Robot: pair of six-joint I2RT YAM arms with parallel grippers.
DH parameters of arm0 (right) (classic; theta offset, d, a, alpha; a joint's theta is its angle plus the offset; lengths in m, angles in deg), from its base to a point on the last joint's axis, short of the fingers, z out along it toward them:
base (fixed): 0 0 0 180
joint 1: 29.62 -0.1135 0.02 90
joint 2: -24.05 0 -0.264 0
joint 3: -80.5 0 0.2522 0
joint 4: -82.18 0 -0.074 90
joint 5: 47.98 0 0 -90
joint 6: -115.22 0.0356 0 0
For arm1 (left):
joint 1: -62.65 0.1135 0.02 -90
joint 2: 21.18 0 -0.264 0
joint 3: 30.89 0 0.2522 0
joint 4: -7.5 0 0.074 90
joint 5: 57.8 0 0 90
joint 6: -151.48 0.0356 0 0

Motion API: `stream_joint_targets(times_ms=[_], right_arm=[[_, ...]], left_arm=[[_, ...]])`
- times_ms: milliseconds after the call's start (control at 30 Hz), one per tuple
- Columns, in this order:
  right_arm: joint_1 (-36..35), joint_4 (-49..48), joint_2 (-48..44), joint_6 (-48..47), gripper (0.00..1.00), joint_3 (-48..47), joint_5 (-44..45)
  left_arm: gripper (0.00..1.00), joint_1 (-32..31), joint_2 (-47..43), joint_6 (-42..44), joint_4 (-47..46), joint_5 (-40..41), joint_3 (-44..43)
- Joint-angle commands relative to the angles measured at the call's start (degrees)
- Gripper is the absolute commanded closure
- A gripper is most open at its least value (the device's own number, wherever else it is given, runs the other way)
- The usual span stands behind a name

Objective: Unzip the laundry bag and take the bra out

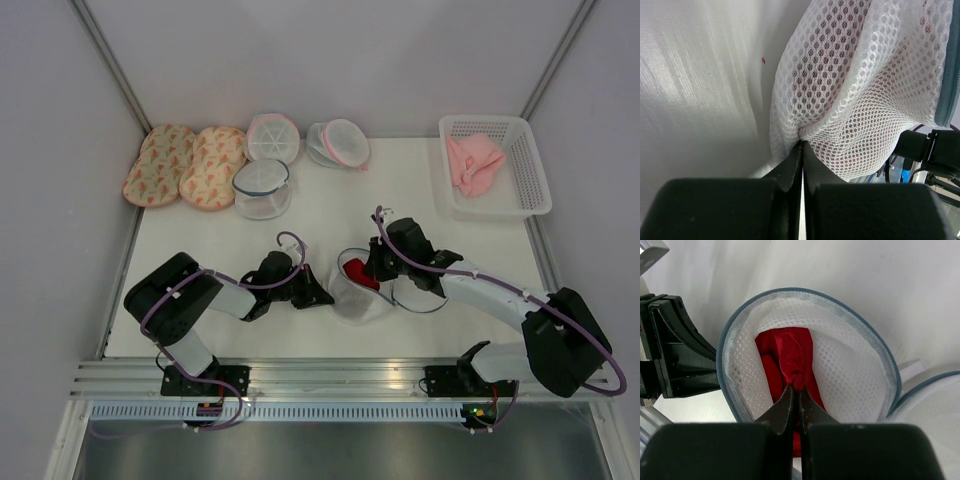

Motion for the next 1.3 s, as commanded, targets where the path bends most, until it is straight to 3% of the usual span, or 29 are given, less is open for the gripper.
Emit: stream_joint_targets(times_ms=[0,167,367,667,867,967,1267], right_arm=[[0.06,4.12,-3.79,-0.90,0.99,-1.56,4.63],[0.06,10.98,-11.87,-1.25,0.99,-7.62,15.42],[0.06,16.69,-17.33,-3.01,1.00,-13.77,22.13],[0.06,16.08,-21.91,-4.24,1.00,-17.55,29.86],[0.24,17.31,-17.96,-4.33,0.99,-26.34,47.84],[1.55,15.74,-15.32,-5.03,1.00,-30.65,52.70],[17.54,9.41,-4.60,-4.77,1.00,-44.00,51.59]], left_arm=[[0.98,-0.18,0.01,2.89,5.62,1.83,-0.13],[0.98,-0.18,0.62,2.80,5.62,1.47,-0.13],[0.98,-0.18,0.80,2.27,4.83,0.95,-0.13],[0.98,-0.18,0.36,2.27,5.18,0.42,-0.13],[0.98,-0.18,-1.04,2.18,5.53,-0.37,0.74],[0.98,-0.18,-2.71,2.45,6.76,-0.02,1.62],[0.98,-0.18,-7.98,2.89,10.44,-0.99,3.12]])
